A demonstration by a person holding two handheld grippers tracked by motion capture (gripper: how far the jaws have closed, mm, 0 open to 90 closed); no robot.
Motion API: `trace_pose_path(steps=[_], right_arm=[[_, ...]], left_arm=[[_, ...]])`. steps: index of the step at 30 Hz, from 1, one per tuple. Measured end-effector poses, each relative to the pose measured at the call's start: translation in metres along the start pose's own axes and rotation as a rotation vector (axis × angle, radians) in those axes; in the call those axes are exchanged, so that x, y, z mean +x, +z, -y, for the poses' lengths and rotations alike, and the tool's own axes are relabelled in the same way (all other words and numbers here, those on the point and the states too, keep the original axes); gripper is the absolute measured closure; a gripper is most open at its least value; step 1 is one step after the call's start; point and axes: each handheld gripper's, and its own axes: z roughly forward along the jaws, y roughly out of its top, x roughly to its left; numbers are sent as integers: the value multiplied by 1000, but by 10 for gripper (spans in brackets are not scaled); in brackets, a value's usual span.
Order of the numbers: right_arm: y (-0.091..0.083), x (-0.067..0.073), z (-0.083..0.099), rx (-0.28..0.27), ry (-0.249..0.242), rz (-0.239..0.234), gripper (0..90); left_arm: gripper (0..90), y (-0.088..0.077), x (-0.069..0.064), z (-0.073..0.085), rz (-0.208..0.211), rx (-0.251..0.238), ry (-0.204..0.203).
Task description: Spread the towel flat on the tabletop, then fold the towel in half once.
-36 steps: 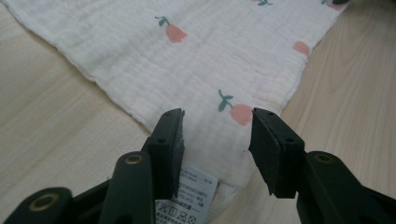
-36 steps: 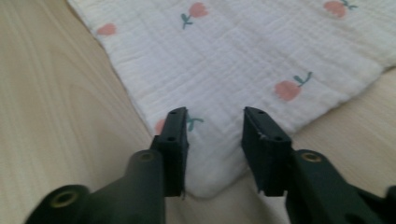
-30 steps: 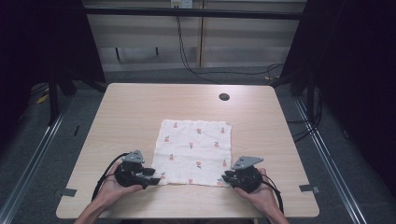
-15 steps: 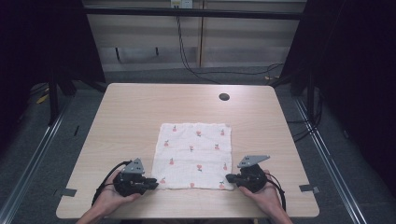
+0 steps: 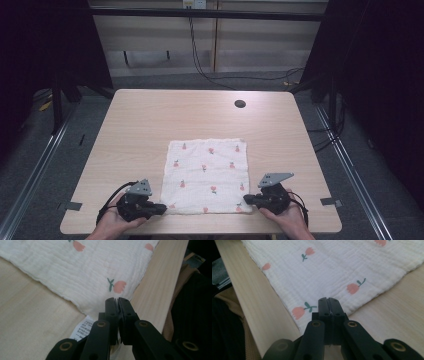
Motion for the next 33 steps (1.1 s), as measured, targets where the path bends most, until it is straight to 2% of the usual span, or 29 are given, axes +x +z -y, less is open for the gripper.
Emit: trace_pose_path(steps=[6,8,9,10,11,13,15,16,20,23,25,28,30,31,32,33], right_arm=[[-3,10,7,7,-10,-22,899],[-5,14,10,17,0,-4,898],[-5,15,10,13,9,-6,889],[-7,16,10,-4,17,16,809],[-7,16,10,-4,17,16,809],[-10,14,7,-30,21,29,760],[-13,10,4,-59,22,17,735],[-15,8,2,-68,22,23,717],[-17,-5,-8,-98,33,40,687],[-15,-15,-18,-119,30,59,661],[-12,-23,-27,-116,18,76,634],[-8,-38,-41,-156,12,94,632],[-2,-56,-55,-150,16,125,632],[-2,-56,-55,-150,16,125,632],[2,-66,-62,-147,31,134,634],[2,-66,-62,-147,31,134,634]], left_arm=[[867,-4,-10,9,35,5,-8],[856,-6,-12,10,43,-1,10],[824,-6,-13,10,45,-1,19],[700,-9,-10,7,42,-31,5],[669,-9,-10,7,42,-31,5],[648,-14,-5,3,29,-66,-12],[591,-18,0,0,20,-99,-36],[576,-19,5,-2,12,-117,-45],[532,-19,27,-11,-19,-117,-85],[521,-20,42,-17,-59,-125,-103],[510,-23,48,-22,-104,-118,-84],[524,-26,63,-31,-117,-152,-111],[525,-27,74,-36,-114,-179,-148],[525,-27,77,-38,-127,-174,-153],[507,-26,81,-41,-137,-174,-160],[507,-26,87,-46,-128,-190,-175]])
